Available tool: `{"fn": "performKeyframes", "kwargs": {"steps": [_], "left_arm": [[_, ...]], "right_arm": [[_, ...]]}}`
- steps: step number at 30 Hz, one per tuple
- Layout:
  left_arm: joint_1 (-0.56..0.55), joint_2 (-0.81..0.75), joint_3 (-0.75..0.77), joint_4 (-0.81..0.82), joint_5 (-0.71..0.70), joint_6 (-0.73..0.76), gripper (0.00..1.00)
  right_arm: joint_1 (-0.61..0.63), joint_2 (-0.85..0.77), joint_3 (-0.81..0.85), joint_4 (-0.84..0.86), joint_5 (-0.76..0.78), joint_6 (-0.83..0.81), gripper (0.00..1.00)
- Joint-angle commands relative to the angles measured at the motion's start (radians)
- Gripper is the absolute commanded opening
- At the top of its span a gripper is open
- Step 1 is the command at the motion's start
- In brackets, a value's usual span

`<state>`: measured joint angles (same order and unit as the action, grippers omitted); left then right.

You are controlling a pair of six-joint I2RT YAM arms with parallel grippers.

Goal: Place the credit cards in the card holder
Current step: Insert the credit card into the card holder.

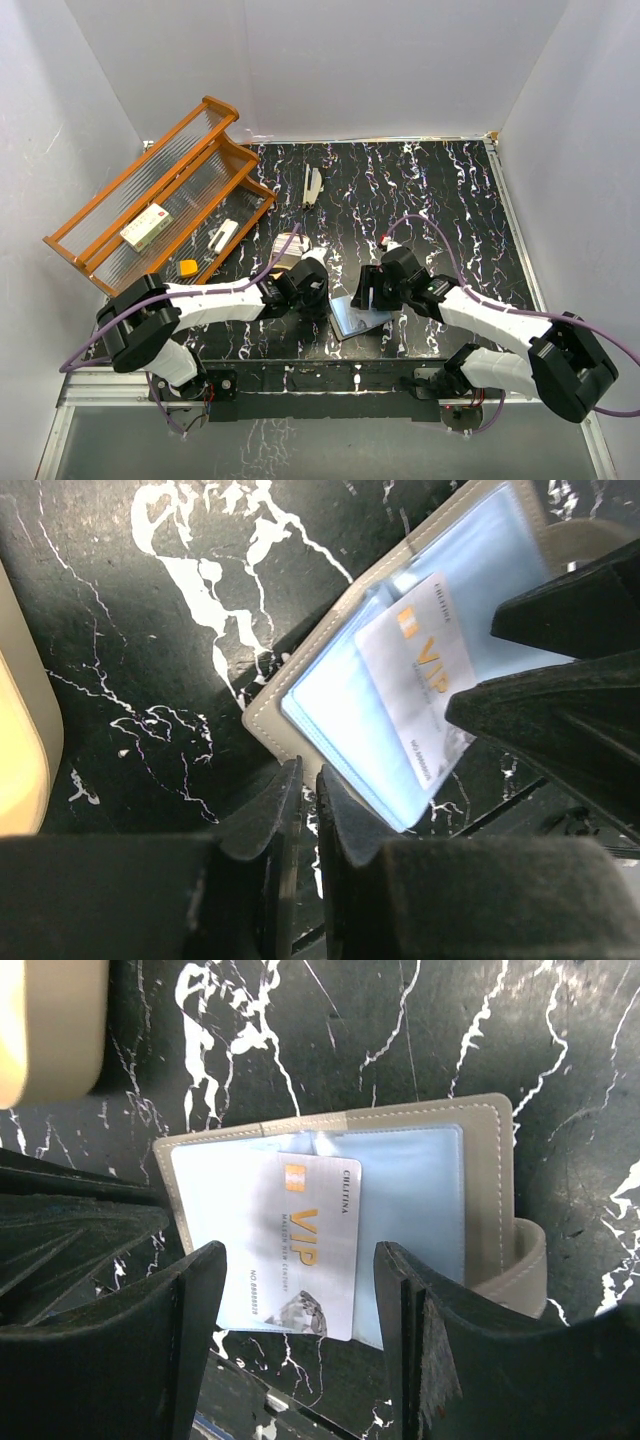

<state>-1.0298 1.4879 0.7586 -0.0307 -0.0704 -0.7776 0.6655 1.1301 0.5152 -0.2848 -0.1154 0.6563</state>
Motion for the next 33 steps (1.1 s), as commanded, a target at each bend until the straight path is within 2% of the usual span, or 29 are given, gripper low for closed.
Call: {"fn": "performKeyframes", "kwargs": {"steps": [1, 13, 28, 33], "left_arm": [[0.004, 0.024, -0.036, 0.052, -0.002, 0.009, 0.09], [0.004, 0.088, -0.058, 0.09, -0.018, 0.007, 0.05], [0.005, 0.095, -0.027, 0.053, -0.04, 0.009, 0.05], [0.011, 0.084, 0.0, 0.03, -0.046, 0.016, 0.07]], "right_arm": [[-0.001, 0.022, -0.022, 0.088, -0.021, 0.023, 0.59], [-0.001, 0.043, -0.056, 0.182, -0.102, 0.053, 0.59], [0.001, 0.017, -0.121, 0.34, -0.222, 0.043, 0.59], [0.001, 0.02, -0.154, 0.395, -0.249, 0.086, 0.59]]}}
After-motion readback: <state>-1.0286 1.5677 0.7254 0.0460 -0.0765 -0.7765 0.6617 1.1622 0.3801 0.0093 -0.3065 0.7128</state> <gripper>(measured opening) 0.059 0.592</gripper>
